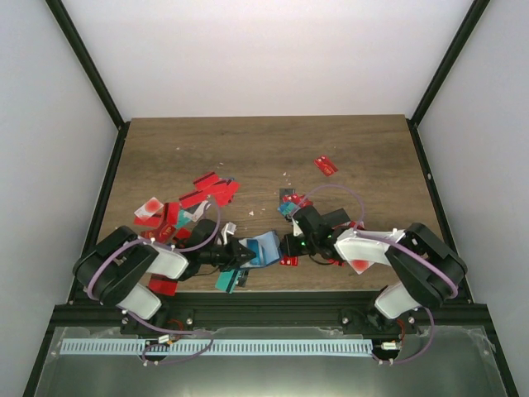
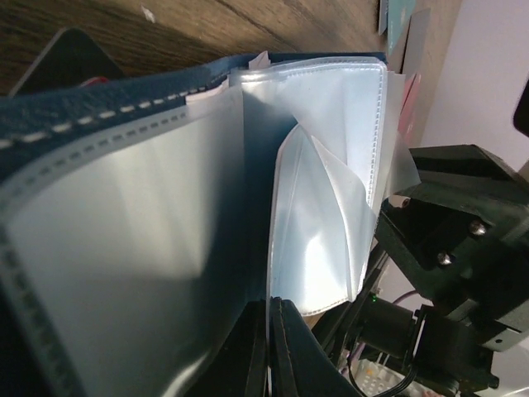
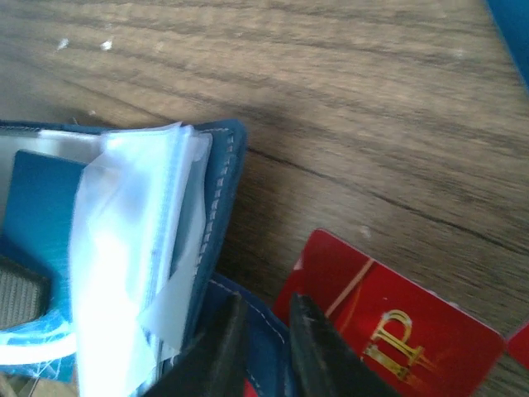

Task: Put the credit cards into the card holder

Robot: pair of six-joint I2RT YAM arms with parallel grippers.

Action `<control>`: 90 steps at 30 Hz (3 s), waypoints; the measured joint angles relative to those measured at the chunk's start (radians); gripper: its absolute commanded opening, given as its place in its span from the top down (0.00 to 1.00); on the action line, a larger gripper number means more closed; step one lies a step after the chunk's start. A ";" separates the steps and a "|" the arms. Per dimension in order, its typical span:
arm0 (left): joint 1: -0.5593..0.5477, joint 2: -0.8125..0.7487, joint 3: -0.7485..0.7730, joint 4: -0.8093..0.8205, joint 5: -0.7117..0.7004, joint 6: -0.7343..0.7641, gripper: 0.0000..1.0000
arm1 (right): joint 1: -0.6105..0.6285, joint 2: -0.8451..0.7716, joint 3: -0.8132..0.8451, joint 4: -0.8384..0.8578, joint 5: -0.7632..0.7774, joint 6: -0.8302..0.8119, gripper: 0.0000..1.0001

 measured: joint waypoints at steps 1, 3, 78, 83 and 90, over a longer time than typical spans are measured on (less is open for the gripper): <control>0.000 0.002 0.001 0.000 0.000 0.001 0.96 | 0.000 -0.001 0.008 -0.012 0.000 -0.005 0.72; 0.000 0.004 0.001 -0.001 0.000 0.005 0.96 | 0.007 -0.008 0.039 -0.071 0.023 -0.031 0.70; -0.077 0.138 0.092 0.090 -0.052 -0.094 0.69 | 0.069 0.008 0.001 0.012 -0.030 0.038 0.99; -0.084 0.071 0.092 0.009 -0.088 -0.060 0.55 | 0.087 0.007 0.001 0.004 -0.049 0.042 0.99; -0.086 -0.035 0.101 -0.159 -0.124 0.005 0.37 | 0.094 0.005 0.002 -0.006 -0.062 0.049 0.99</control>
